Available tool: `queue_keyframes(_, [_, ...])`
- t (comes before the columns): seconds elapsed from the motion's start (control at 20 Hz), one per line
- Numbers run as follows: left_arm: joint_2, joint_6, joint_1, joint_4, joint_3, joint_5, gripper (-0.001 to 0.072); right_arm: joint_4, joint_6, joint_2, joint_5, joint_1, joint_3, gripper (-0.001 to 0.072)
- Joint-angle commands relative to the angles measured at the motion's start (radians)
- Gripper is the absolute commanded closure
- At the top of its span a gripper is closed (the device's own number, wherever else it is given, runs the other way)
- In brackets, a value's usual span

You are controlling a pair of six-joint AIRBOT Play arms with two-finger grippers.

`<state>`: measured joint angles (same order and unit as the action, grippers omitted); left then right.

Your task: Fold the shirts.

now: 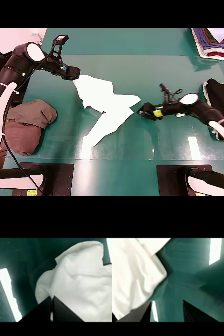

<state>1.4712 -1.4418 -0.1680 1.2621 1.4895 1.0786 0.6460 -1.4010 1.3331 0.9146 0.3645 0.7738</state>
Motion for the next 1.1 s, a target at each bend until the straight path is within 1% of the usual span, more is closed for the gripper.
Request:
queue_keyframes(0.0, [-0.003, 0.002, 0.002, 0.002, 0.001, 0.006, 0.0679, -0.097, 0.019, 0.126, -0.074, 0.094, 0.045, 0.0264])
queue_keyframes(0.15, [-0.003, 0.002, 0.002, 0.002, 0.001, 0.008, 0.0680, -0.093, 0.025, 0.193, -0.090, 0.135, 0.146, 0.0425])
queue_keyframes(0.2, [-0.003, 0.002, 0.002, 0.002, 0.002, 0.013, 0.0680, -0.092, 0.027, 0.208, -0.095, 0.139, 0.171, 0.0535])
queue_keyframes(0.25, [-0.005, 0.002, 0.002, 0.002, 0.002, 0.018, 0.0681, -0.088, 0.052, 0.215, -0.097, 0.139, 0.196, 0.0694])
queue_keyframes(0.35, [-0.039, 0.000, 0.002, 0.006, 0.002, 0.011, 0.0681, -0.003, 0.052, 0.191, -0.098, 0.130, 0.246, 0.0697])
queue_keyframes(0.5, [-0.190, 0.000, 0.002, 0.047, 0.003, -0.042, 0.0681, 0.170, 0.026, 0.050, -0.045, 0.058, 0.348, 0.0697])
queue_keyframes(0.55, [-0.259, 0.000, 0.002, 0.059, 0.014, -0.048, 0.0681, 0.216, 0.022, -0.017, -0.009, 0.019, 0.397, 0.0697])
queue_keyframes(0.65, [-0.389, 0.001, 0.002, 0.069, 0.065, -0.021, 0.0681, 0.279, 0.022, -0.137, 0.128, -0.058, 0.518, 0.0697])
queue_keyframes(0.7, [-0.448, 0.001, 0.002, 0.064, 0.096, -0.002, 0.0681, 0.300, 0.022, -0.197, 0.204, -0.095, 0.585, 0.0697])
queue_keyframes(0.8, [-0.560, 0.000, 0.002, 0.058, 0.160, 0.028, 0.0681, 0.319, 0.022, -0.301, 0.295, -0.146, 0.692, 0.0697])
queue_keyframes(0.95, [-0.688, -0.006, 0.002, 0.011, 0.231, 0.042, 0.0682, 0.328, 0.021, -0.425, 0.353, -0.195, 0.802, 0.0698])
queue_keyframes(1.05, [-0.729, -0.021, 0.002, -0.017, 0.256, 0.049, 0.0681, 0.328, 0.007, -0.476, 0.354, -0.219, 0.856, 0.0698])
